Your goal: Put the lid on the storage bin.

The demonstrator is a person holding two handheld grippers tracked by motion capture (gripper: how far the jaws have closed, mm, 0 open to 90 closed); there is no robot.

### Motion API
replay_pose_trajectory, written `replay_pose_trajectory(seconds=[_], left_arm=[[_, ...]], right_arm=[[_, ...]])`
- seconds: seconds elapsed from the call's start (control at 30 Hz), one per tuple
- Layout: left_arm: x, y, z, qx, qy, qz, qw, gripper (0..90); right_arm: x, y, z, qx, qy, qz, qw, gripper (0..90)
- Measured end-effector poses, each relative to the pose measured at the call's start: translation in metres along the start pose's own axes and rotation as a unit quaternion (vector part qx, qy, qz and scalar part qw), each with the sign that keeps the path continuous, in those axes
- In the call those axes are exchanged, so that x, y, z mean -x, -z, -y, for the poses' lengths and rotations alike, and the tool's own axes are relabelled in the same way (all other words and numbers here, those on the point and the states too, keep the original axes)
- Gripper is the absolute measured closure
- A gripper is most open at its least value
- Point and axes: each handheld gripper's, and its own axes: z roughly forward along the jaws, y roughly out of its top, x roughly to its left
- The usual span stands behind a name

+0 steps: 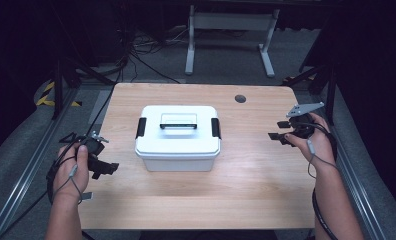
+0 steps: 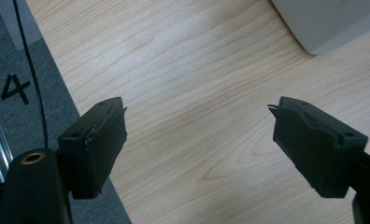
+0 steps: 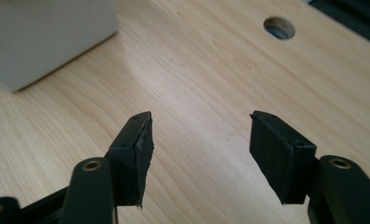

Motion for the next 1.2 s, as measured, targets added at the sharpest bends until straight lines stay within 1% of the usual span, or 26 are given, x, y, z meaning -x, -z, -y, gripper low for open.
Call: replay_pose_trajectory(seconds=[0.03,0.1,0.13,0.17,0.23,0.3,0.37,0.47,0.5,0.6,0.63,0.67,0.73,0.83,0.87,0.93,1.0,1.1,1.2], left_arm=[[0.0,-0.001,0.0,0.0,0.0,0.003,1.0,17.9],[0.001,-0.001,-0.001,0.001,-0.001,0.002,1.0,17.9],[0.001,-0.001,-0.001,0.0,-0.002,0.002,1.0,17.9],[0.0,-0.001,-0.001,0.0,-0.004,0.002,1.0,17.9],[0.0,-0.003,-0.002,-0.002,-0.004,0.002,1.0,17.8],[0.001,-0.004,-0.002,-0.003,-0.007,0.002,1.0,17.8],[0.001,-0.005,-0.002,-0.005,-0.006,0.006,1.0,17.8],[0.002,-0.006,-0.003,-0.006,-0.014,0.009,0.9998,17.6],[0.003,-0.007,-0.004,-0.008,-0.014,0.011,0.9998,17.6],[0.003,-0.009,-0.004,-0.01,-0.015,0.013,0.9998,17.6],[0.003,-0.009,-0.005,-0.013,-0.015,0.017,0.9997,17.6],[0.003,-0.01,-0.005,-0.014,-0.02,0.017,0.9996,17.6],[0.004,-0.01,-0.005,-0.015,-0.018,0.021,0.9995,17.6],[0.003,-0.011,-0.006,-0.015,-0.015,0.021,0.9996,17.6],[0.003,-0.011,-0.006,-0.014,-0.013,0.021,0.9996,17.6],[0.001,-0.012,-0.006,-0.011,-0.011,0.02,0.9997,17.5],[0.0,-0.013,-0.007,-0.01,-0.004,0.016,0.9998,17.5],[-0.001,-0.016,-0.009,-0.005,0.006,0.008,0.9999,18.0],[-0.001,-0.017,-0.011,0.002,0.014,0.005,0.9999,18.0]], right_arm=[[0.001,-0.004,0.004,-0.006,-0.004,-0.002,1.0,40.1],[0.001,-0.009,0.009,-0.02,-0.002,0.0,0.9998,39.9],[0.002,-0.011,0.011,-0.02,-0.003,0.001,0.9998,39.3],[0.002,-0.013,0.013,-0.022,-0.01,-0.002,0.9997,38.3],[0.001,-0.017,0.017,-0.022,-0.013,-0.007,0.9997,37.9],[0.001,-0.022,0.023,-0.03,-0.013,-0.008,0.9995,37.8],[0.001,-0.024,0.025,-0.032,-0.014,-0.009,0.9993,37.7],[0.001,-0.03,0.032,-0.049,-0.019,-0.007,0.9986,37.4],[0.001,-0.033,0.036,-0.055,-0.02,-0.007,0.9983,37.3],[0.002,-0.037,0.04,-0.061,-0.027,-0.01,0.9977,36.8],[0.002,-0.037,0.04,-0.061,-0.027,-0.01,0.9977,36.8],[0.002,-0.039,0.043,-0.065,-0.029,-0.011,0.9974,36.7],[0.003,-0.044,0.047,-0.072,-0.033,-0.01,0.9968,36.4],[0.006,-0.049,0.054,-0.068,-0.049,-0.01,0.9965,35.6],[0.007,-0.049,0.055,-0.07,-0.052,-0.008,0.9962,35.6],[0.007,-0.05,0.059,-0.065,-0.053,-0.005,0.9965,35.6],[0.008,-0.05,0.063,-0.06,-0.062,0.002,0.9963,35.6],[0.011,-0.049,0.068,-0.053,-0.065,0.011,0.9964,35.6],[0.016,-0.049,0.077,-0.05,-0.079,0.02,0.9954,35.6]])
